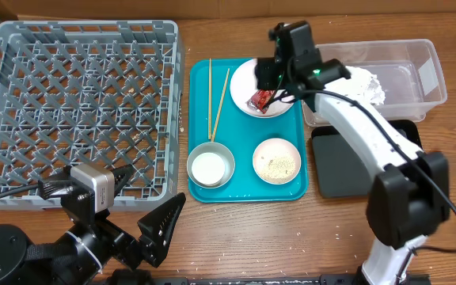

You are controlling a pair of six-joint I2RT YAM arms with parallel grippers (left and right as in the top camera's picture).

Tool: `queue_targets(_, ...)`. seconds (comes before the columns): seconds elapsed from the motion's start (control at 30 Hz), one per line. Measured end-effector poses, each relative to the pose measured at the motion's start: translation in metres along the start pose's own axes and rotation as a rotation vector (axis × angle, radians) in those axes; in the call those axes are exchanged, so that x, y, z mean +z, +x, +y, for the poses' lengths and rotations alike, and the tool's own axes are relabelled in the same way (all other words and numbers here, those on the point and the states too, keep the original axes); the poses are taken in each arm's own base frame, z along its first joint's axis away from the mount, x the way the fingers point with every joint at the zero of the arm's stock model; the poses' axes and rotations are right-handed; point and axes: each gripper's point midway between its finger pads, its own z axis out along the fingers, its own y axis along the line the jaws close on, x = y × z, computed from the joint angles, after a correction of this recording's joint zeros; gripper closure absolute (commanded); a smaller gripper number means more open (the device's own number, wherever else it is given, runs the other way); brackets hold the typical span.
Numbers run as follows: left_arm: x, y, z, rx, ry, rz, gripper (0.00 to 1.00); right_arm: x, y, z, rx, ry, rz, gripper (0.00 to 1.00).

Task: Sort waste into correct bins and load items into the dishwasher
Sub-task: 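Carry the wrapper and tissue with the right gripper into the clear bin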

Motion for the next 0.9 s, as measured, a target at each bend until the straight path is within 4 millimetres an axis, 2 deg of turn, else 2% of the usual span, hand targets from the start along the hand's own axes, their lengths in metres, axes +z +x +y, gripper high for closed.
queue_targets(0.07, 0.000, 0.000, 0.000, 0.000, 0.000, 0.000, 0.00, 0.024, 0.013, -0.002, 0.011, 0.011, 0.033, 0.00)
queue_targets(0.2, 0.000, 0.000, 0.000, 0.001, 0.000, 0.001, 0.00, 0.079, 0.058, -0.020, 0.096, 0.081, 0.140, 0.01)
queue_targets(0.23, 0.000, 0.000, 0.000, 0.001, 0.000, 0.001, 0.00, 0.084, 0.062, -0.023, 0.105, 0.089, 0.148, 0.08)
queue_targets(0.27, 0.000, 0.000, 0.000, 0.001, 0.000, 0.001, 0.00, 0.089, 0.066, -0.026, 0.111, 0.096, 0.158, 0.67)
queue_targets(0.3, 0.000, 0.000, 0.000, 0.001, -0.001, 0.002, 0.00, 0.093, 0.061, -0.028, 0.125, 0.109, 0.131, 0.90)
queue_targets(0.33, 0.000, 0.001, 0.000, 0.000, -0.001, 0.003, 0.00, 0.093, 0.062, -0.029, 0.133, 0.113, 0.132, 0.96)
queue_targets(0.57, 0.000, 0.003, 0.001, -0.007, -0.003, 0.013, 0.00, 0.091, 0.073, -0.035, 0.165, 0.136, 0.179, 0.96)
queue_targets(0.67, 0.000, 0.005, 0.001, -0.011, -0.004, 0.020, 0.00, 0.079, 0.071, -0.037, 0.174, 0.140, 0.190, 0.96)
queue_targets(0.77, 0.000, 0.006, 0.001, -0.012, -0.005, 0.021, 0.00, 0.048, 0.049, -0.041, 0.196, 0.133, 0.148, 0.96)
queue_targets(0.87, 0.000, 0.006, 0.001, -0.012, -0.007, 0.021, 0.00, -0.001, 0.011, -0.055, 0.237, 0.128, 0.051, 0.96)
queue_targets(0.9, 0.000, 0.006, 0.001, -0.012, -0.007, 0.021, 0.00, -0.027, -0.007, -0.066, 0.263, 0.132, -0.004, 0.96)
